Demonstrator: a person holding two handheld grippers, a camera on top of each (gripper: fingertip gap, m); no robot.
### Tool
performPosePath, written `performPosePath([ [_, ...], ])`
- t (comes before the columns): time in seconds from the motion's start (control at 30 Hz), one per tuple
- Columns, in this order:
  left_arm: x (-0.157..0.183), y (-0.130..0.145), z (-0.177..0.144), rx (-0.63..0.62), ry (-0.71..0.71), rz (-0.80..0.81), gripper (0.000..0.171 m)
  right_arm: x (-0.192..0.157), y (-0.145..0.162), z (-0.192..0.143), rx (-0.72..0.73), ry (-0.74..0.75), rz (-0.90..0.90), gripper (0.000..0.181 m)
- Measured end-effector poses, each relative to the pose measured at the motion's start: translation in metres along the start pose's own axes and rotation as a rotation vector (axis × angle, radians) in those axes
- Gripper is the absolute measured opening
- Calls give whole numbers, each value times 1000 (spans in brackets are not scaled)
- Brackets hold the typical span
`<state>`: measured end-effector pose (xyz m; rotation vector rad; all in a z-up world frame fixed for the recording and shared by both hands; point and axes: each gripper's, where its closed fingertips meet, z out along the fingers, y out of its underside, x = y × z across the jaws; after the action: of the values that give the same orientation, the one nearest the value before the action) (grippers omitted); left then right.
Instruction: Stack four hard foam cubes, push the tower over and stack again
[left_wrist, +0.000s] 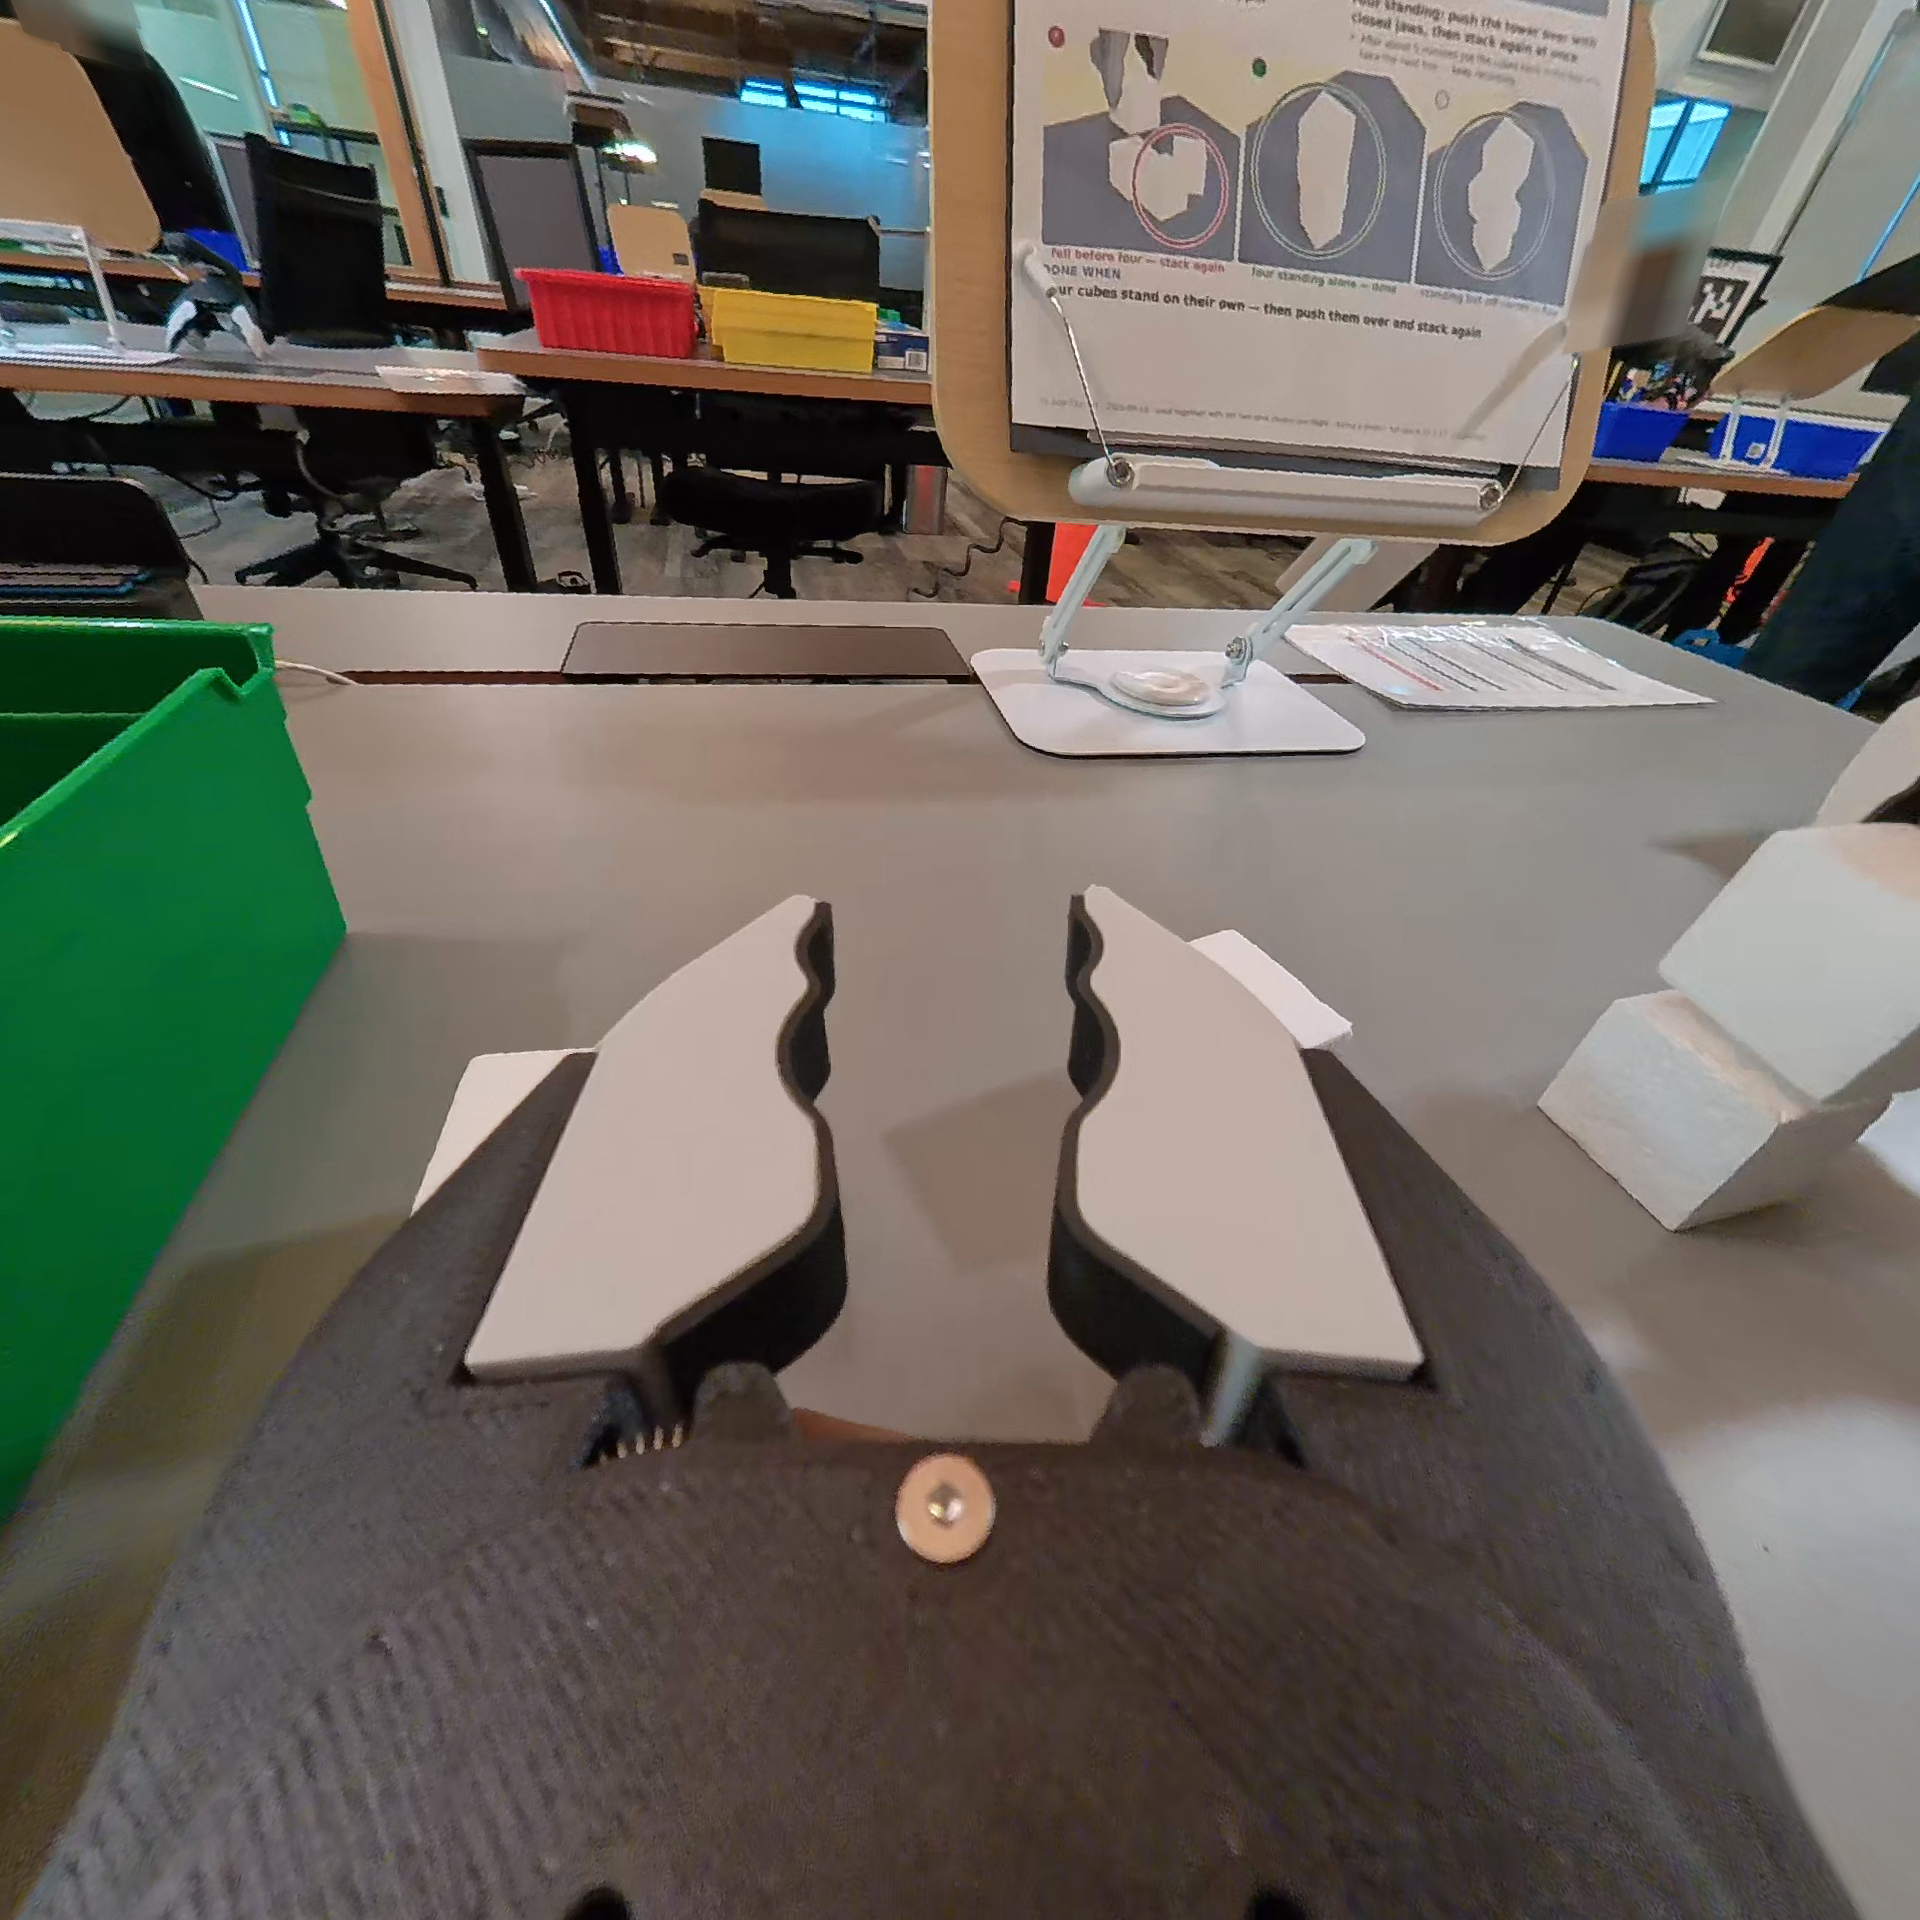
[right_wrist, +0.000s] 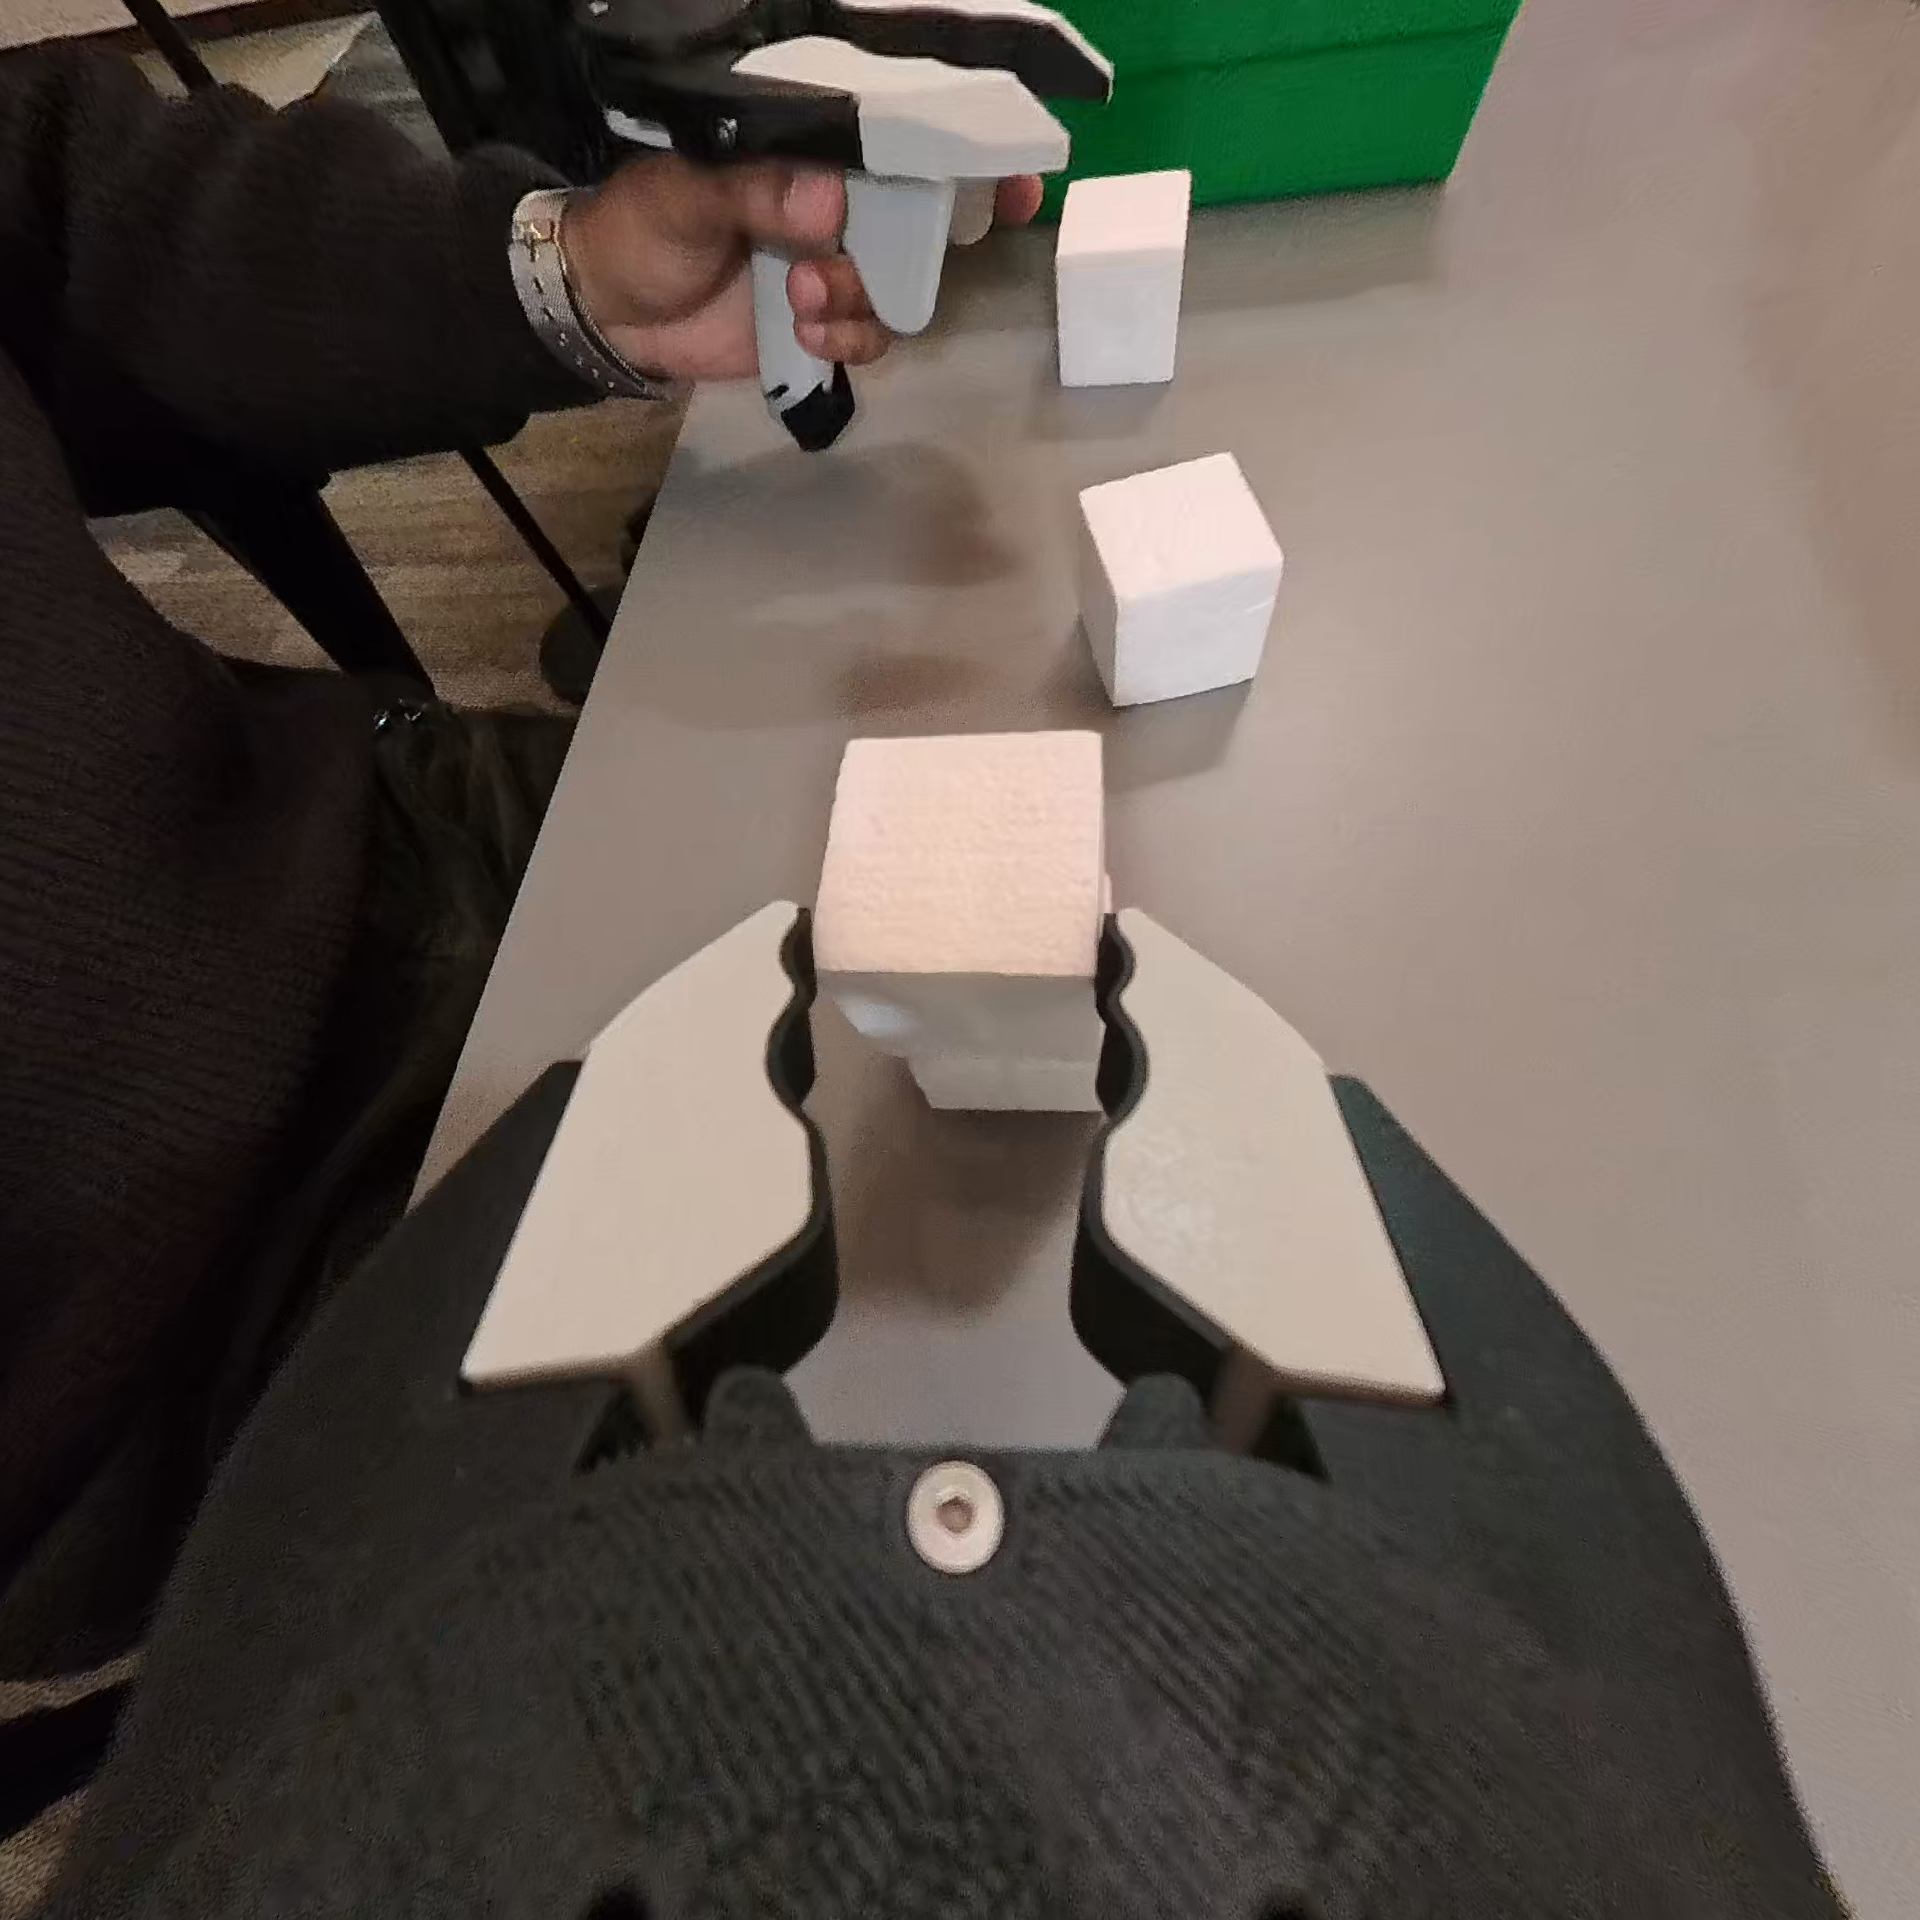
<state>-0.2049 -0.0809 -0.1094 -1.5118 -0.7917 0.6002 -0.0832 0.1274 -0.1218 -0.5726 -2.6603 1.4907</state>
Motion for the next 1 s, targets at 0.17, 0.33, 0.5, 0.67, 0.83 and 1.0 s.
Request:
performPosePath([
  [0.17,0,1,0,-3,4,-11,43,1,2,3,-25,-21,-14,53],
  [0.33,0,1,0,-7,1,-4,43,3,3,6,-55,-41,-35,53],
  [0.5,0,2,0,-12,4,0,44,5,3,4,-63,-45,-36,53],
  [0.67,0,2,1,-14,5,-6,44,7,4,0,-41,-45,-17,53],
  [0.83,1,2,1,-15,6,-2,44,6,2,1,-22,-60,-10,53],
  [1.0,0,2,0,-15,5,-2,44,6,5,4,-35,-61,-6,53],
])
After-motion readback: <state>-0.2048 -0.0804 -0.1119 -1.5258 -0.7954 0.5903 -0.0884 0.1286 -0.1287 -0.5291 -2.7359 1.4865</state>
